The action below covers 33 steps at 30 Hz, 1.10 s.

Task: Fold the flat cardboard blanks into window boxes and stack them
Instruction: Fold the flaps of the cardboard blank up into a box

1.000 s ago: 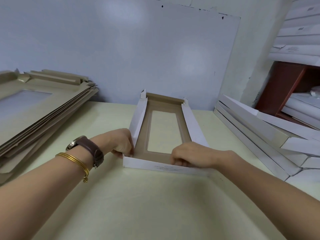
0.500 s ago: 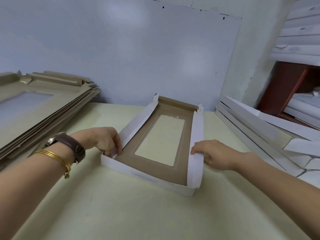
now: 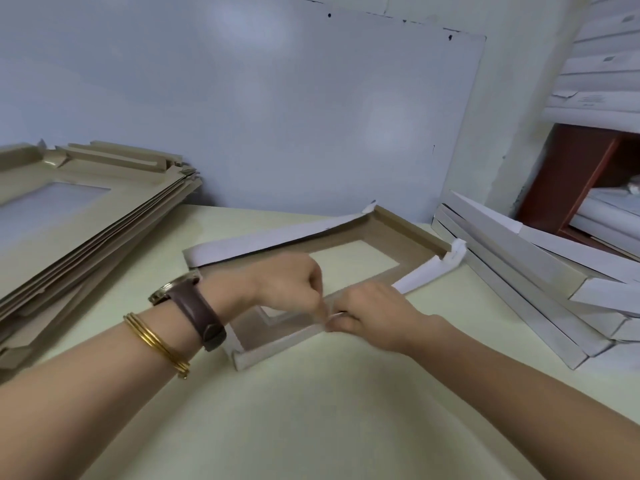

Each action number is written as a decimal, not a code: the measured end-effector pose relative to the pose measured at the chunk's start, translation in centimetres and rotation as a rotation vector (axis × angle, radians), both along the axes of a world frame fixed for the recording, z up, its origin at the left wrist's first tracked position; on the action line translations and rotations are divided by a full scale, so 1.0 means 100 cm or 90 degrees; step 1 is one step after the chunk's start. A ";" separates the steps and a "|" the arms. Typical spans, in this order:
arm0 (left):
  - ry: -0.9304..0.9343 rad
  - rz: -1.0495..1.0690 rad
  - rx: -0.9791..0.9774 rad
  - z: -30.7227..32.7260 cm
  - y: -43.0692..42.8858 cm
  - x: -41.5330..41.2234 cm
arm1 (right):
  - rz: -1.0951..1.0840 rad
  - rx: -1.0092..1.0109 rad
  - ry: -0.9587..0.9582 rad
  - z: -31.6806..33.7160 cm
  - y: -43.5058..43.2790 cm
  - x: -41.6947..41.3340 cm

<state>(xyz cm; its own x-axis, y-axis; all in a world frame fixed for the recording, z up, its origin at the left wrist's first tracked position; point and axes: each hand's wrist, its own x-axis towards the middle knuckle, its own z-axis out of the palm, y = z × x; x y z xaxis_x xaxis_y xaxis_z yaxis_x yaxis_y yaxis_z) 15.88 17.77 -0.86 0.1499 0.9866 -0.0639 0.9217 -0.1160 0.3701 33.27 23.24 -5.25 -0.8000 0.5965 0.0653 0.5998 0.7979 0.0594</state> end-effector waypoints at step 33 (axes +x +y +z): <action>0.126 0.058 0.113 -0.034 0.006 -0.012 | -0.158 0.067 -0.082 0.003 -0.023 0.027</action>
<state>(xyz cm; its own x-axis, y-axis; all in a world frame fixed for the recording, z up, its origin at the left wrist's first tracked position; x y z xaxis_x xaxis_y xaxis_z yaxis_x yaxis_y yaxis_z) 14.64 18.34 -4.27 0.0620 0.9938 0.0921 0.9838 -0.0764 0.1623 35.98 20.90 -4.95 -0.6365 0.7700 0.0448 0.7578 0.6134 0.2227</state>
